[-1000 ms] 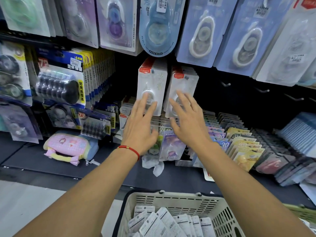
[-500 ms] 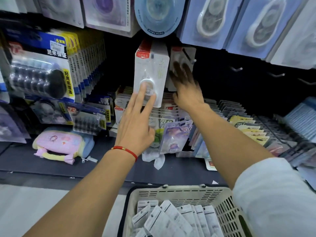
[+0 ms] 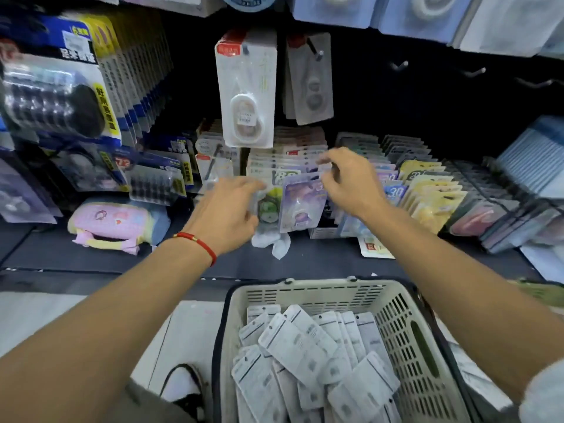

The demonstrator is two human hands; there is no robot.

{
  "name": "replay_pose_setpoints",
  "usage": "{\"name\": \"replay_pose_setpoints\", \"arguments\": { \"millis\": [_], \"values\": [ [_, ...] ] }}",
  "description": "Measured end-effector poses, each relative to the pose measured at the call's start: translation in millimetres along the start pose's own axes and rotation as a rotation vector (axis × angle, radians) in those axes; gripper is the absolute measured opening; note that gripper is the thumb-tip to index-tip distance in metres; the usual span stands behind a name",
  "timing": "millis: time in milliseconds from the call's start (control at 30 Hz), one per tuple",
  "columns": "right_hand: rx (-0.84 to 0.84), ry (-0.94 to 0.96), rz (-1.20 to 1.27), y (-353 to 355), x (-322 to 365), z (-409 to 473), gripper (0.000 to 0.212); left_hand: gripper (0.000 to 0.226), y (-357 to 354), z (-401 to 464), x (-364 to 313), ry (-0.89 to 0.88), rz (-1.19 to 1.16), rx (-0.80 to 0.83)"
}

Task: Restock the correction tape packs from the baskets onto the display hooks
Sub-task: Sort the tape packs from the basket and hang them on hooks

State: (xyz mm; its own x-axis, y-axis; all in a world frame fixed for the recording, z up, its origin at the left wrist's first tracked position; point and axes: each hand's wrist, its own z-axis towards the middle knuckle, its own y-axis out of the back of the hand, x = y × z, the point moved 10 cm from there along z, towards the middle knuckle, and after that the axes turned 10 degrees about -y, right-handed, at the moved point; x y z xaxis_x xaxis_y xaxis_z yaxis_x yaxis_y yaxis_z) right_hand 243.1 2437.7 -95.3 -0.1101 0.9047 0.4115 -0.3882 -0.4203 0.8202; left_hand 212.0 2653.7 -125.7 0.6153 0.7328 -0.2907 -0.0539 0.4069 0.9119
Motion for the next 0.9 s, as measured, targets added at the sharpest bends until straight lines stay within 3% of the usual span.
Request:
{"name": "replay_pose_setpoints", "arguments": {
  "millis": [100,167,267,333,433,500,567,667,800,833,900],
  "values": [
    [0.251,-0.105,0.0,-38,-35,-61,0.018,0.054,-54,-37,-14,-0.066,0.046,0.354],
    [0.574,-0.078,-0.13,-88,-45,-110,0.019,0.053,-98,-74,-22,-0.085,0.079,0.558],
    [1.017,-0.084,-0.313,-161,-61,-203,0.032,0.05,-158,-135,-28,-0.04,0.058,0.688],
    [1.153,-0.142,-0.338,-201,-72,-260,0.054,0.054,-191,-174,-27,0.019,0.09,0.728],
    [1.112,-0.307,-0.333,-242,-85,-323,0.087,0.059,-212,-212,-26,0.156,0.102,0.643],
    [0.997,-0.373,-0.322,-252,-85,-346,0.091,0.057,-211,-218,-30,0.219,0.063,0.511],
    [0.921,-0.386,-0.267,-254,-83,-357,0.083,0.05,-206,-215,-36,0.258,-0.001,0.379],
    [0.837,-0.498,0.022,-238,-90,-352,0.056,0.042,-191,-205,-36,0.363,-0.154,0.17],
    [0.503,-0.887,0.411,-194,-128,-335,0.032,0.04,-188,-198,-32,0.55,-0.364,0.055],
    [0.472,-1.015,0.568,-193,-133,-338,0.029,0.042,-192,-198,-33,0.616,-0.443,0.049],
    [0.582,-1.153,0.89,-206,-119,-341,0.026,0.043,-210,-200,-40,0.771,-0.68,0.066]
  ]
}}
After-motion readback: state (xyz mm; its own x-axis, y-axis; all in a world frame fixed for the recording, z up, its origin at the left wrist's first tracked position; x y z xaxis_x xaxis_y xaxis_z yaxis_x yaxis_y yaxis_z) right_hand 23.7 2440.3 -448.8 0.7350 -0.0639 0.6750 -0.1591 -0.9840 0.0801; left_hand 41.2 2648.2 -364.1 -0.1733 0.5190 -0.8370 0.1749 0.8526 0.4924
